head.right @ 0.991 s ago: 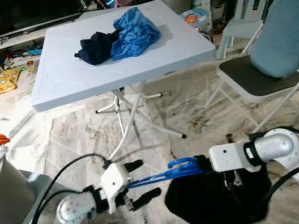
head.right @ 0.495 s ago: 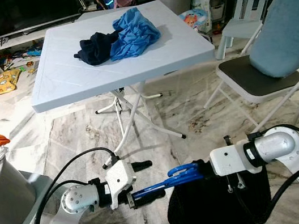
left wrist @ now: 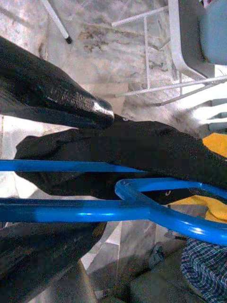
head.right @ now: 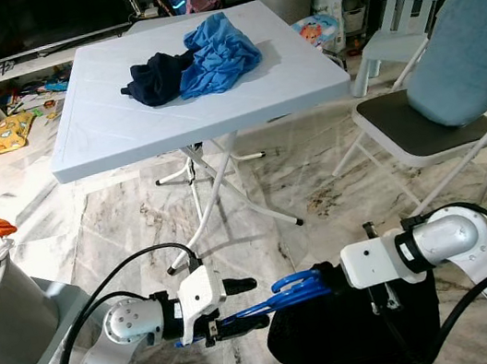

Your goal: Hang hanger

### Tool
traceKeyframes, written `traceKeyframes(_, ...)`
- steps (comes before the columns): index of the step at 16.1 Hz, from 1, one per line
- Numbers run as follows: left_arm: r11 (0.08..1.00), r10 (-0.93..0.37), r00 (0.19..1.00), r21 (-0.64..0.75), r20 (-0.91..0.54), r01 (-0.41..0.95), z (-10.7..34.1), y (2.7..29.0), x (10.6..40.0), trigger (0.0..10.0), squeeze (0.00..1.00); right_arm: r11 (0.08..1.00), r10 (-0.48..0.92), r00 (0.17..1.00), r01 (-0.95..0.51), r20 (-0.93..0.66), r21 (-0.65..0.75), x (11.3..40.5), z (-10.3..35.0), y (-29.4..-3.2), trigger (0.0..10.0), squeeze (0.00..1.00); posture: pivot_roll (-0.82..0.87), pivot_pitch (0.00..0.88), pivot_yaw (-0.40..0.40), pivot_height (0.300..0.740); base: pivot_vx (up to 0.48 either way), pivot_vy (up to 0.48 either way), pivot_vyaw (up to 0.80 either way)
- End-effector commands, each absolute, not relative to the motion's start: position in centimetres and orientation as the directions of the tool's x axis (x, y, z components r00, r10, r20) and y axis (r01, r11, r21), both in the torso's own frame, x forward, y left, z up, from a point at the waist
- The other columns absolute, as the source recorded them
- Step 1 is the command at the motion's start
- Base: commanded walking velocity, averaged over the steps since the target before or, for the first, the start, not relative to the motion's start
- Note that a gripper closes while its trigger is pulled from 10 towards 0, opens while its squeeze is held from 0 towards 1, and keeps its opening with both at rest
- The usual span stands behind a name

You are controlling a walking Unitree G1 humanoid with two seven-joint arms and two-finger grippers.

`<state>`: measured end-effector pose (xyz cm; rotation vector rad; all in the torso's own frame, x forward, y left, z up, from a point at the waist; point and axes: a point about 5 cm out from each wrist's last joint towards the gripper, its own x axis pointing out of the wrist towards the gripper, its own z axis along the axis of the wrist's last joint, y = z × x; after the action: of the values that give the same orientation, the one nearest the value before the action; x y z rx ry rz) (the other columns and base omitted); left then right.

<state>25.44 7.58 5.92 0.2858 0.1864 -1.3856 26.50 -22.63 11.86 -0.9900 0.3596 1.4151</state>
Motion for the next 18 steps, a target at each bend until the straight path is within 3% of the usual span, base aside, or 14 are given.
traceKeyframes(1, 0.137, -0.937, 0.16, 0.093, -0.31, 0.986, 5.98, 7.44, 25.55, 0.0, 0.0, -0.178, 0.681, 0.173, -0.903, -0.712, -0.39, 26.62, 12.65, -21.53, 10.0, 0.0, -0.21, 0.0, 0.059, 0.74, 0.0, 0.0, 0.0)
traceKeyframes(18, 0.119, -0.936, 0.129, 0.048, -0.329, 0.992, 5.43, 7.49, 25.37, 0.0, 0.0, -0.155, 0.686, 0.201, -0.899, -0.699, -0.41, 27.34, 12.91, -21.12, 10.0, 0.0, -0.22, 0.0, 0.055, 0.74, 0.0, 0.0, 0.0)
